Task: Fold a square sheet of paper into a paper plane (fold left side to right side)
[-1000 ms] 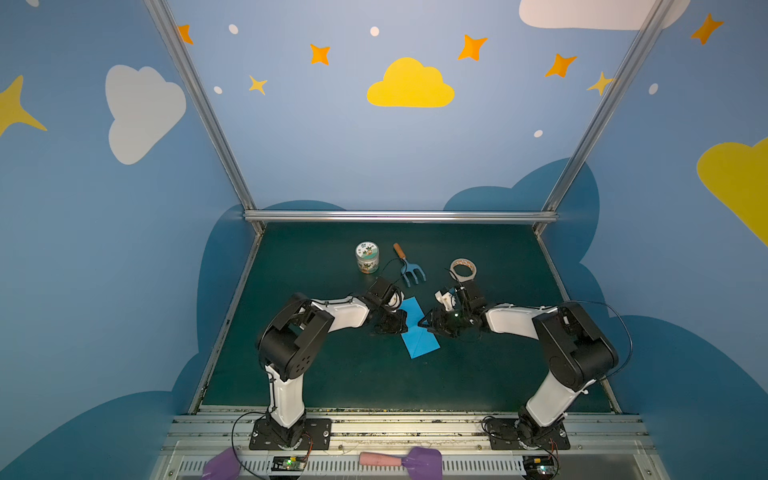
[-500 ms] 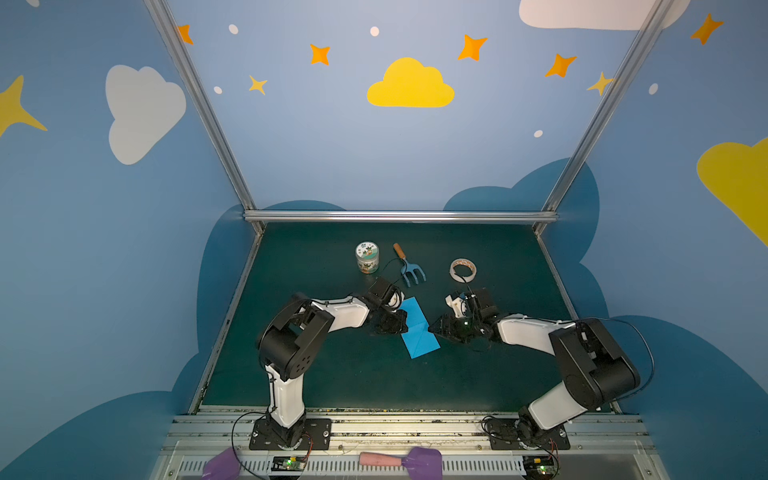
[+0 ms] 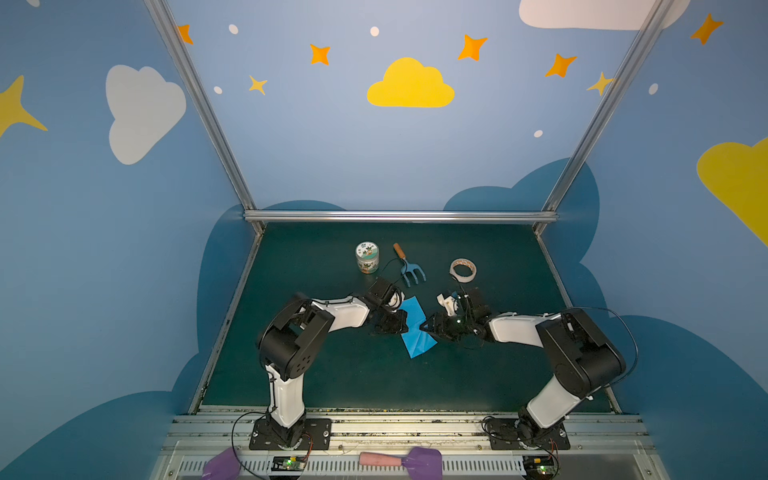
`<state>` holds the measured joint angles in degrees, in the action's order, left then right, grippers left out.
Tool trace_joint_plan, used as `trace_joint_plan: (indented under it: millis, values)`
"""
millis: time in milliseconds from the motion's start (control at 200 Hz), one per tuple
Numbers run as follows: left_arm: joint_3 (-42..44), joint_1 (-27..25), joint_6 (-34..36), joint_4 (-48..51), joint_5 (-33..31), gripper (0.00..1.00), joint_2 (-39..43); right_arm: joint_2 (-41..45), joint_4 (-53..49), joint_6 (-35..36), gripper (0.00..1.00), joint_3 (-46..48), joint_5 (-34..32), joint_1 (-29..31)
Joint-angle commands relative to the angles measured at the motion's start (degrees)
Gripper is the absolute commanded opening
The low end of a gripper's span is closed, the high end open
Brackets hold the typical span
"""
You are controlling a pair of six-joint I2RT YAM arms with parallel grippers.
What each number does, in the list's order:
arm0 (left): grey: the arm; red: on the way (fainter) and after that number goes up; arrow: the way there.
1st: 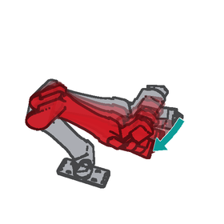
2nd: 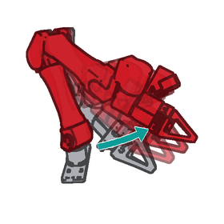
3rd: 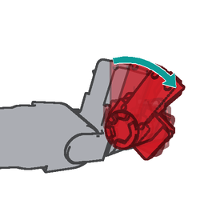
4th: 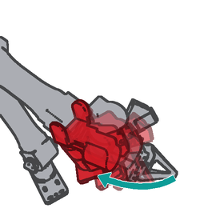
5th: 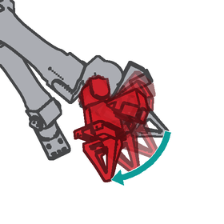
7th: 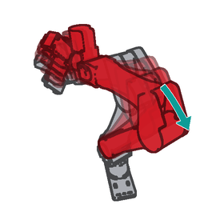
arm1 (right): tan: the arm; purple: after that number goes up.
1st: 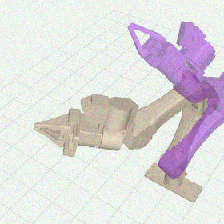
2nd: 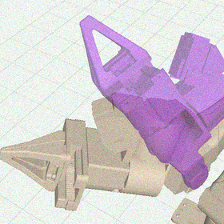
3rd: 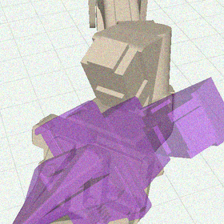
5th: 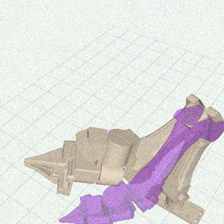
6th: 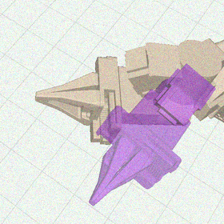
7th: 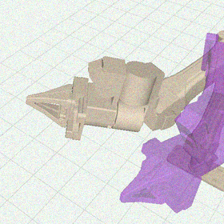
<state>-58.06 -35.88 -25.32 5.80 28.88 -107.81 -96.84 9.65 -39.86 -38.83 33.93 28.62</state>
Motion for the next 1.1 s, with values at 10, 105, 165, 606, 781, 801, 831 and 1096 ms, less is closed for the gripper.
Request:
trace_joint_plan:
  millis: [10,105,165,606,781,801,831,1096]
  values:
    - [0.0,-0.2,0.9,3.0,-0.3,0.04,-1.4,-4.6,-6.0,0.0,0.51,0.6,-4.0,0.5]
    - [0.0,-0.2,0.9,3.1,-0.4,0.04,-1.3,-5.0,-5.8,1.6,0.51,-1.9,-4.2,-0.3]
    - [-0.1,-0.2,1.0,3.3,-0.4,0.04,-1.3,-5.4,-5.7,2.9,0.51,-2.7,-3.8,-0.9]
    - [0.0,-0.2,0.9,3.6,-0.4,0.04,-0.7,-7.9,-5.7,8.7,0.48,-6.9,-0.4,-3.3]
    - [-0.2,-0.2,1.1,3.6,-0.5,0.04,-0.8,-7.2,-3.6,8.6,0.46,-5.2,1.7,-3.6]
    - [-0.1,-0.3,1.1,3.6,-0.5,0.04,-0.9,-7.0,-3.3,8.5,0.46,-5.0,2.0,-3.6]
    - [-0.2,-0.3,1.0,3.6,-0.5,0.04,-0.8,-6.8,-2.9,8.4,0.46,-4.7,2.3,-3.6]
    - [-0.2,-0.3,1.2,3.7,-0.4,0.04,-0.7,-5.7,3.5,6.0,0.36,-1.7,7.0,-3.9]
